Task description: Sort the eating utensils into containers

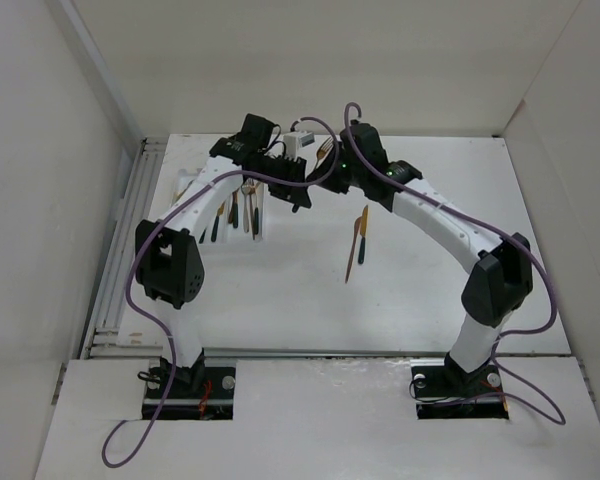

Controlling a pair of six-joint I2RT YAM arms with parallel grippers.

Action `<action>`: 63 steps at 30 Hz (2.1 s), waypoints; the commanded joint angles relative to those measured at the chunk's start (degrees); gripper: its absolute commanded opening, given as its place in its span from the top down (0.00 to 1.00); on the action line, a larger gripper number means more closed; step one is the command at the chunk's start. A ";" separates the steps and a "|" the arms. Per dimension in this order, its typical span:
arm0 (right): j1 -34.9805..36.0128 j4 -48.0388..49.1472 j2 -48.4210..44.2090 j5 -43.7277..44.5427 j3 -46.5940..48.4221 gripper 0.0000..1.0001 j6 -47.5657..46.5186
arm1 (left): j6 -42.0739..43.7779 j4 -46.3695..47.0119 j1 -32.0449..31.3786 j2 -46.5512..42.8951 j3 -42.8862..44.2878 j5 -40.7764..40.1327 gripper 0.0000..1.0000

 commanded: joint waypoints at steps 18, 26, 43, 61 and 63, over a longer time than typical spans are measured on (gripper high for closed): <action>-3.49 2.81 -8.84 5.12 -6.71 0.54 -3.78 | -6.79 10.56 20.72 2.35 -15.03 -0.75 1.00; -5.17 1.75 -10.59 6.26 -8.91 0.54 -5.10 | -7.40 9.34 22.82 8.42 -12.92 -2.86 0.93; -9.83 -8.18 -4.19 10.49 -18.23 0.67 -11.95 | -6.17 5.20 22.83 6.24 -6.16 -10.07 0.50; -7.45 -10.56 10.50 14.79 -14.46 0.67 -15.30 | -5.03 3.08 22.83 0.08 -3.86 -11.74 0.49; -6.92 -10.56 10.50 15.32 -14.45 0.67 -15.30 | -5.03 3.09 22.83 0.08 -3.86 -11.74 0.49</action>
